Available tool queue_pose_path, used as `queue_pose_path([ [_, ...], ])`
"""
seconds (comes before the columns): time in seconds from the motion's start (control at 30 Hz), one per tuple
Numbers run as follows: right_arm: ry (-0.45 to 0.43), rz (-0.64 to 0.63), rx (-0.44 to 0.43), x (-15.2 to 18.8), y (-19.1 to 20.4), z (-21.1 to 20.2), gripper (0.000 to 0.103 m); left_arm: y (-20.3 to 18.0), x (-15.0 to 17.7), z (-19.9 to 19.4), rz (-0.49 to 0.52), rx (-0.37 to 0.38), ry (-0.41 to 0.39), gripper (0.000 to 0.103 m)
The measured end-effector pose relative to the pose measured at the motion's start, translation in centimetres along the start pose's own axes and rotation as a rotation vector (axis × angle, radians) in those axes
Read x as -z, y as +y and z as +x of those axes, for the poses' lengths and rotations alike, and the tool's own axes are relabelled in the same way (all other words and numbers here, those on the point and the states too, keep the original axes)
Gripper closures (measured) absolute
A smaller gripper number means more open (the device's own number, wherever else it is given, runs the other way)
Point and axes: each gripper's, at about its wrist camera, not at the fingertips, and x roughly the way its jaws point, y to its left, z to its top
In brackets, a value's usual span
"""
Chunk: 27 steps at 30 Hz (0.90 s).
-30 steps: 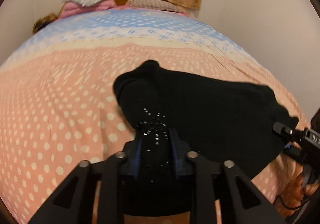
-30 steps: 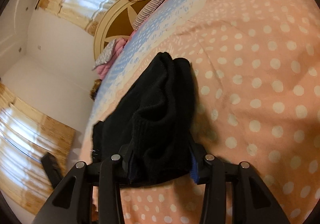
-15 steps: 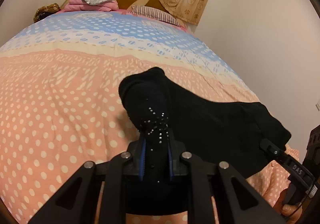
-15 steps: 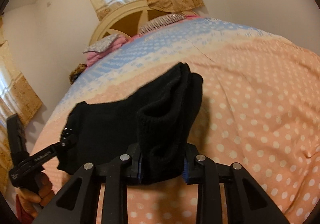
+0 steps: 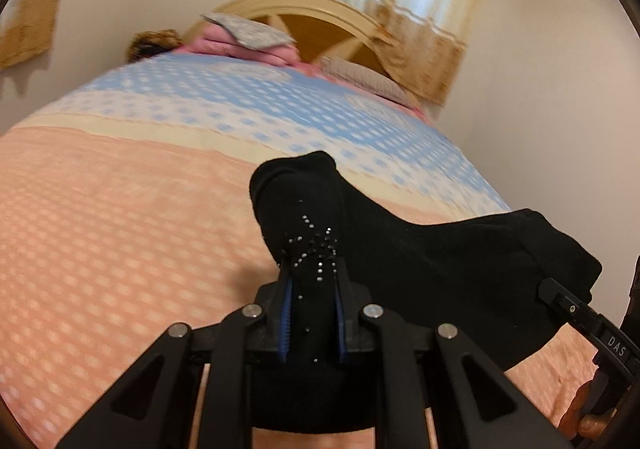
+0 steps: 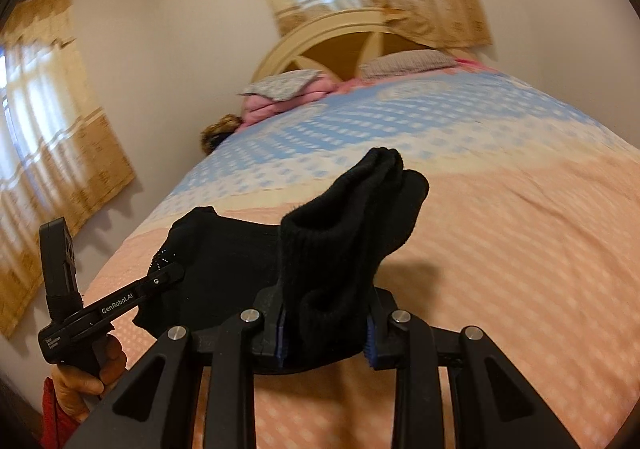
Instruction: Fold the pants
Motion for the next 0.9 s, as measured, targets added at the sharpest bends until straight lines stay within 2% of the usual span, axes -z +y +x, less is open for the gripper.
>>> queue_pose_path([
  [0.2,0.019,-0.086,-0.107,-1.9,5.7,6.4,0.074,5.4,-2.1,-0.9,-0.042,-0.153,-0.077,0.085],
  [0.37,0.036,-0.170,-0.159,-2.9,10.3,12.7,0.074,8.8,-2.5,0.7,-0.030,-0.318,-0.120,0.085],
  [0.5,0.107,-0.209,-0.177,-2.4,12.3,18.6,0.074,11.7,-1.8,3.5,-0.054,-0.413,-0.061,0.085],
  [0.6,0.214,-0.217,-0.159,-0.7,12.8,23.1,0.074,14.0,-0.3,5.3,-0.096,-0.448,0.035,0.085],
  [0.67,0.255,-0.234,-0.111,0.6,12.5,25.0,0.074,14.4,0.5,6.0,-0.087,-0.452,0.057,0.084],
  [0.73,0.305,-0.188,-0.123,1.0,11.4,26.3,0.073,14.2,1.1,6.4,-0.058,-0.459,0.059,0.081],
  [0.83,0.327,-0.145,-0.139,0.8,10.7,26.8,0.067,14.3,0.6,6.5,-0.043,-0.469,0.072,0.070],
  [0.87,0.327,-0.138,-0.142,0.8,10.5,26.9,0.064,14.8,0.4,6.3,-0.036,-0.472,0.078,0.057],
  [0.9,0.330,-0.126,-0.141,0.8,10.3,26.9,0.056,15.1,0.4,5.7,-0.035,-0.488,0.082,0.040],
])
